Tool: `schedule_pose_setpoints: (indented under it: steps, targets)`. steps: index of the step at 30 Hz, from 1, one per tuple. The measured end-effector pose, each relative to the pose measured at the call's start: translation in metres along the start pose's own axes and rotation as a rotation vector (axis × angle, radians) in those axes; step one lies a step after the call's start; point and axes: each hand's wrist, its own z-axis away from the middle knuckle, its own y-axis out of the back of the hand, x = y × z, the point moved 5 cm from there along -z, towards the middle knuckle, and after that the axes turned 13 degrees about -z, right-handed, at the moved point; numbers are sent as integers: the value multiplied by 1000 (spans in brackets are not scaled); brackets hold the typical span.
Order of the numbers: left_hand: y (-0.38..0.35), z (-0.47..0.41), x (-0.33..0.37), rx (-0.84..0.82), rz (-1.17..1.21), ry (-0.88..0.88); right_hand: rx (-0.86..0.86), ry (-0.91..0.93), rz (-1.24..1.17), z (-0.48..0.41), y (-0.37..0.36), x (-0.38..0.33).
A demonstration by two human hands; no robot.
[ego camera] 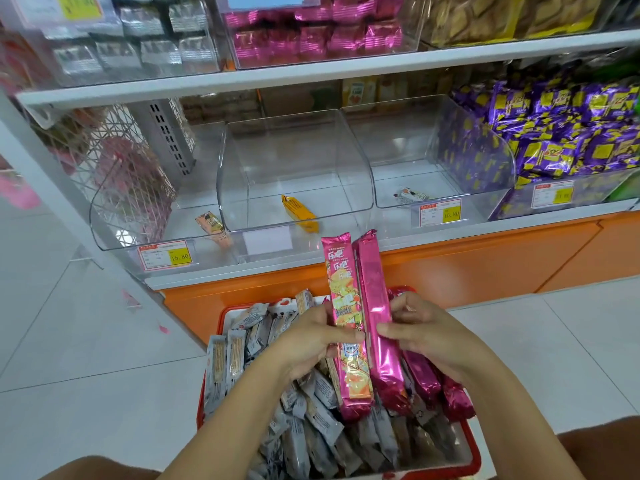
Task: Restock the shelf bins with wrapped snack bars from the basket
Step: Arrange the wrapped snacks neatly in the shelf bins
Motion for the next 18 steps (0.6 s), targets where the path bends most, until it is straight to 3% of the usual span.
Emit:
schedule_pose_setpoints:
  steps: [3, 9, 13, 18]
  targets:
    - [6, 4, 7, 66, 5, -39, -58, 66, 23, 9, -5, -11]
    - [5, 13, 24, 67, 139, -99, 169, 191, 66, 15, -3, -24]
    - [-2, 17, 35, 34, 209, -128, 225, 364, 131, 23, -11, -34]
    - [-2, 20, 48, 113, 213, -182, 318, 484, 199, 26, -10, -41]
